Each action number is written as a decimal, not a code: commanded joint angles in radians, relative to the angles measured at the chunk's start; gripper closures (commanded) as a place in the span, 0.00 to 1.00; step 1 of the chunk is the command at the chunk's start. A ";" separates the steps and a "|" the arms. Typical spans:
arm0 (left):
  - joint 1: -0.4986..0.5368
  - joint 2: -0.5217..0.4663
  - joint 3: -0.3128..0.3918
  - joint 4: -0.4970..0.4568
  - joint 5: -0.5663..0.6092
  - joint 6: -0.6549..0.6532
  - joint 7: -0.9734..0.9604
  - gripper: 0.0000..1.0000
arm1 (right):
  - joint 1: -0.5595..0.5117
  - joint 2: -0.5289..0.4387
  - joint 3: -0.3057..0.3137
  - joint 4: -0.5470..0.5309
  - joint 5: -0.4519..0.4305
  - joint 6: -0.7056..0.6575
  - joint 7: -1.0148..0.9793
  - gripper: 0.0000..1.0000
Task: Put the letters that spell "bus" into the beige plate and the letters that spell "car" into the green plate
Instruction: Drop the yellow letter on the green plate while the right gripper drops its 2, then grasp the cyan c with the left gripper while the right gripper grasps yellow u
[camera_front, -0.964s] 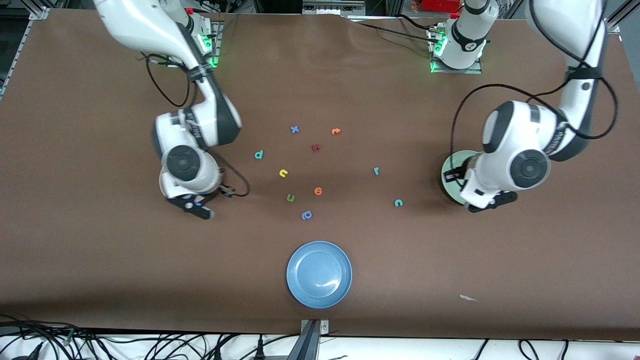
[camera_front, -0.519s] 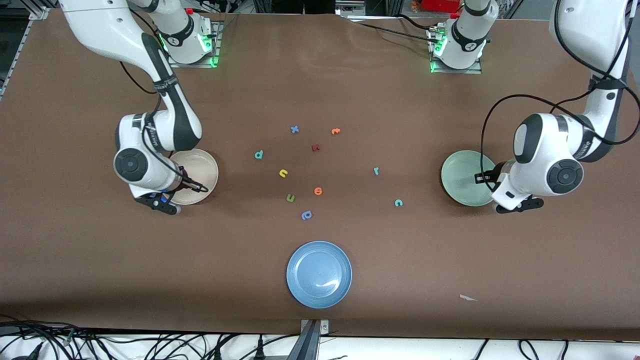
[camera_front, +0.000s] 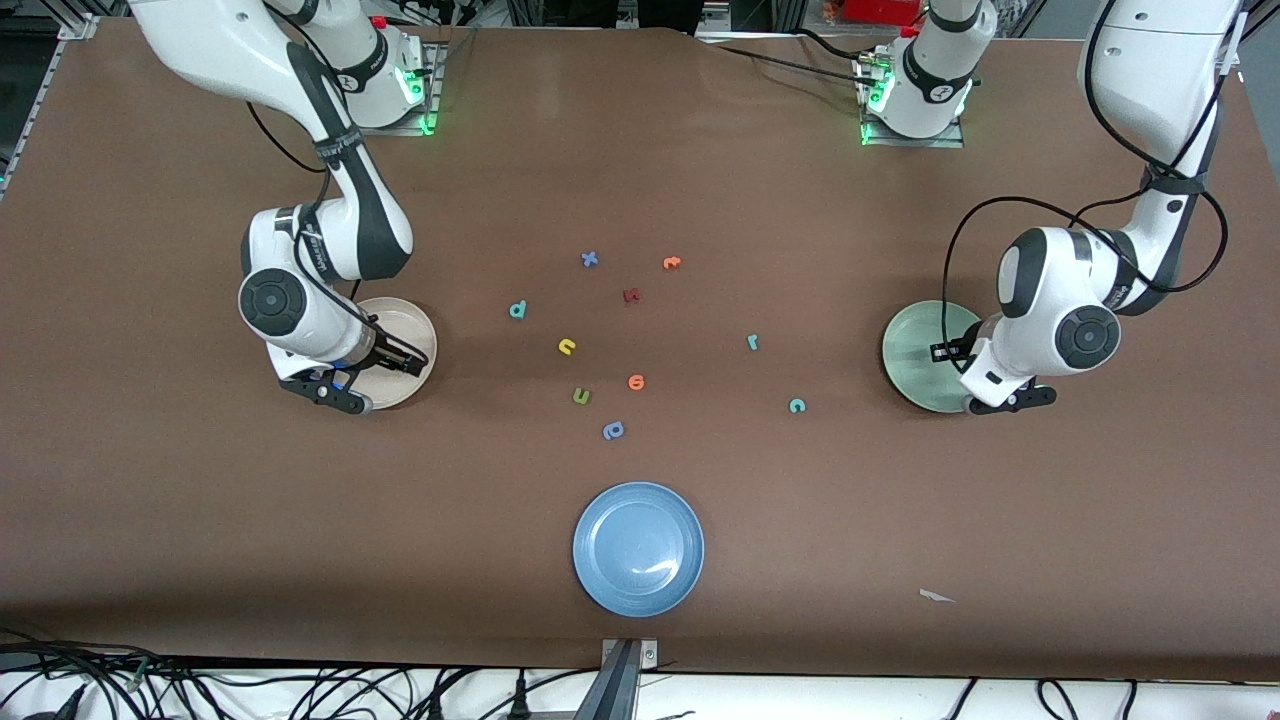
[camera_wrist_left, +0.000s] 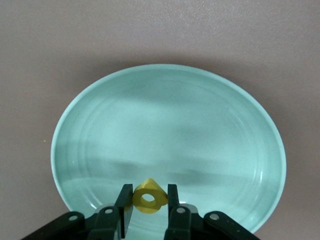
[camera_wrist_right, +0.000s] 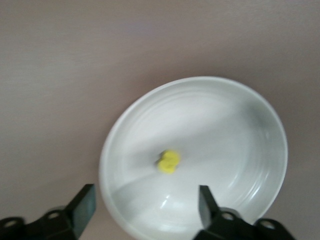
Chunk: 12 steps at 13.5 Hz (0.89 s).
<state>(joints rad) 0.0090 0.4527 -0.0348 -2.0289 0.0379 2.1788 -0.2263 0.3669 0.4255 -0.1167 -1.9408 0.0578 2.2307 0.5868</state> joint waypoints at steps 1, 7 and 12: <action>0.017 -0.002 -0.011 -0.010 0.023 0.016 0.016 0.35 | 0.035 0.015 0.066 0.046 0.020 -0.025 0.204 0.00; 0.000 -0.121 -0.071 0.004 0.008 -0.082 -0.045 0.00 | 0.185 0.142 0.111 0.122 0.024 0.124 0.614 0.01; -0.026 -0.086 -0.181 0.073 -0.016 0.001 -0.298 0.04 | 0.271 0.200 0.109 0.122 0.017 0.219 0.700 0.20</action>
<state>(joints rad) 0.0007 0.3360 -0.1931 -1.9897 0.0340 2.1397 -0.4501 0.6184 0.6063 0.0007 -1.8433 0.0718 2.4366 1.2662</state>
